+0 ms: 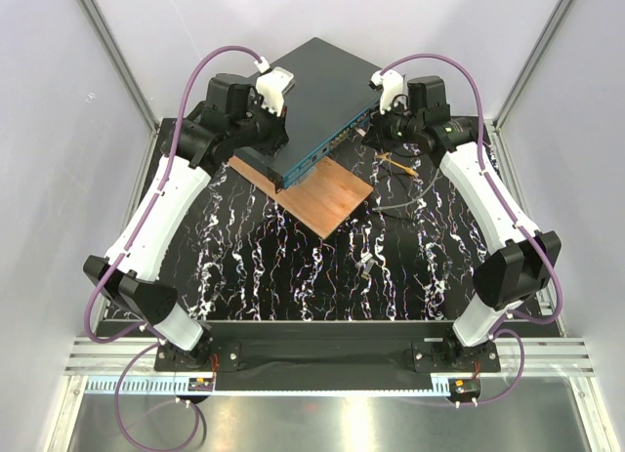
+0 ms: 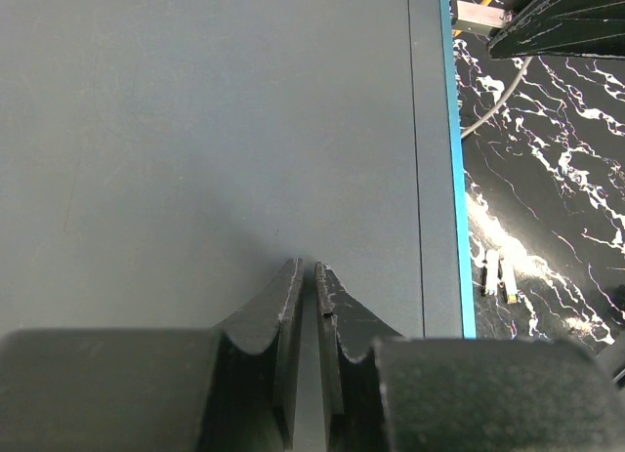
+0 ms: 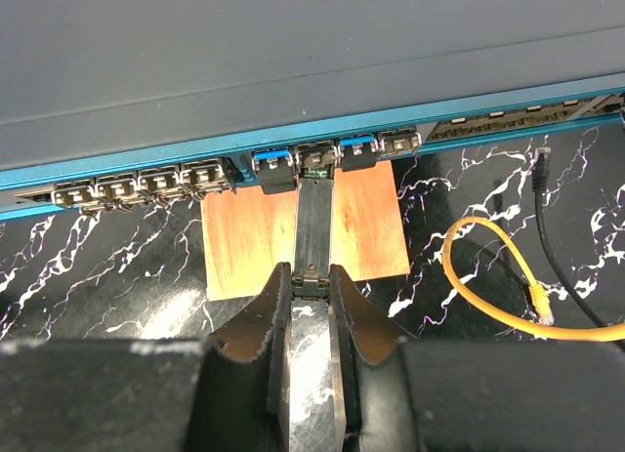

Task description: Insert the plug into the switch port

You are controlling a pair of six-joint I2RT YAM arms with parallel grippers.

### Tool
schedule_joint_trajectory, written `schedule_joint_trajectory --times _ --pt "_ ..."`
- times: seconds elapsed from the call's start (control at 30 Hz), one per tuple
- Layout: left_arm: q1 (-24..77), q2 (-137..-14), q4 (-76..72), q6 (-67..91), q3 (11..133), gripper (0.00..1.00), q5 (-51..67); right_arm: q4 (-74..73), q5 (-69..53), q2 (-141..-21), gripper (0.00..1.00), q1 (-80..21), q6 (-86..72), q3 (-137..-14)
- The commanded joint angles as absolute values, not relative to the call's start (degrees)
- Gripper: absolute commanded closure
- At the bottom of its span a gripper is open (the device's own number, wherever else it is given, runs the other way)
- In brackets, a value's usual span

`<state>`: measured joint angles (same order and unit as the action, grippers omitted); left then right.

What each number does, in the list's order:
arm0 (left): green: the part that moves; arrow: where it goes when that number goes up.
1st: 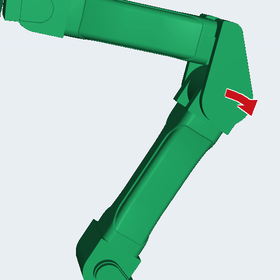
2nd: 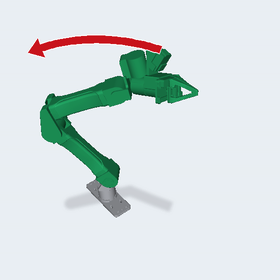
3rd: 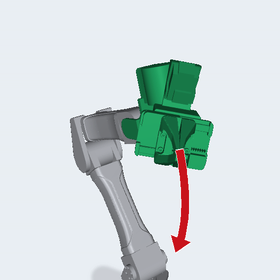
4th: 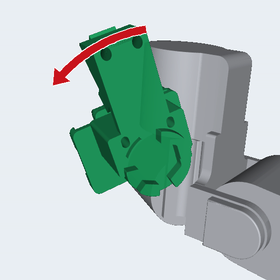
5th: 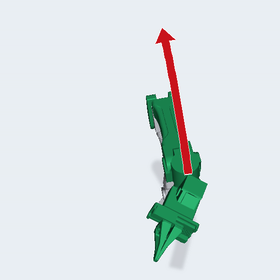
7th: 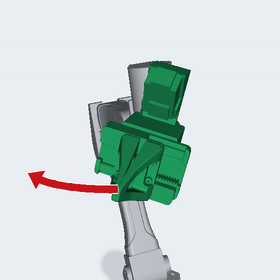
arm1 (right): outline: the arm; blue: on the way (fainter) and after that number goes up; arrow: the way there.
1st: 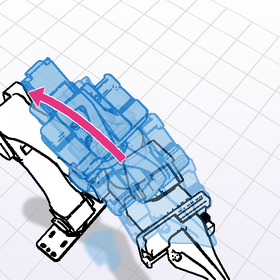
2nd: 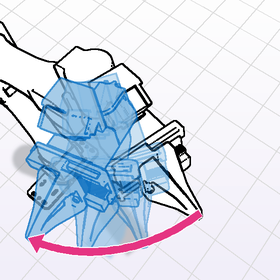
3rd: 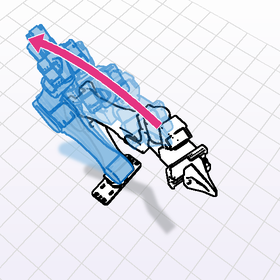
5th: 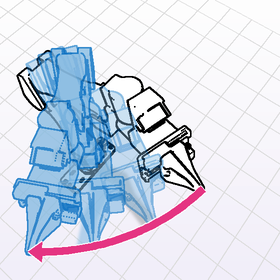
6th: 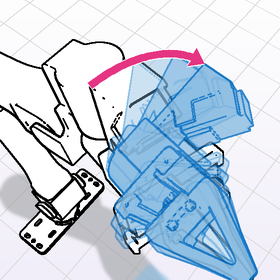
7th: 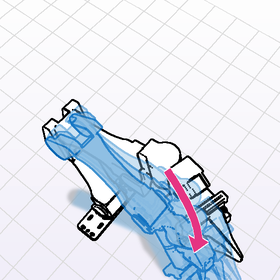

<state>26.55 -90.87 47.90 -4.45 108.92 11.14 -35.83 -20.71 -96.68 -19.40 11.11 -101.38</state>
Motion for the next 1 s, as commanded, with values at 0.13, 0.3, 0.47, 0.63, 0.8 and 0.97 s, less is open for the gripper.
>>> schedule_joint_trajectory --times 0.13,0.3,0.47,0.63,0.8,0.97 --pt "26.3 -90.5 46.3 -3.8 109.4 0.86 11.7 -26.4 -24.6 -96.4 1.00 -20.5 10.5 -104.3" --pt "26.4 -90.4 46.1 -3.7 109.3 0.86 11.8 -26.5 -24.7 -95.2 1.00 -20.5 10.8 -104.2" --pt "26.3 -90.3 46.3 -3.6 109.3 0.86 11.8 -26.0 -25.4 -94.7 1.00 -20.4 10.9 -103.5" --pt "26.3 -90.2 46.3 -3.9 109.2 0.86 11.5 -25.7 -26.5 -93.7 1.00 -20.3 10.9 -102.4" --pt "26.2 -90.3 46.2 -3.7 109.2 0.86 11.8 -25.6 -26.9 -93.5 1.00 -20.0 11.2 -101.6" --pt "26.2 -90.4 46.1 -3.7 109.4 0.86 12.0 -24.4 -29.1 -94.0 1.00 -18.9 12.6 -100.2"
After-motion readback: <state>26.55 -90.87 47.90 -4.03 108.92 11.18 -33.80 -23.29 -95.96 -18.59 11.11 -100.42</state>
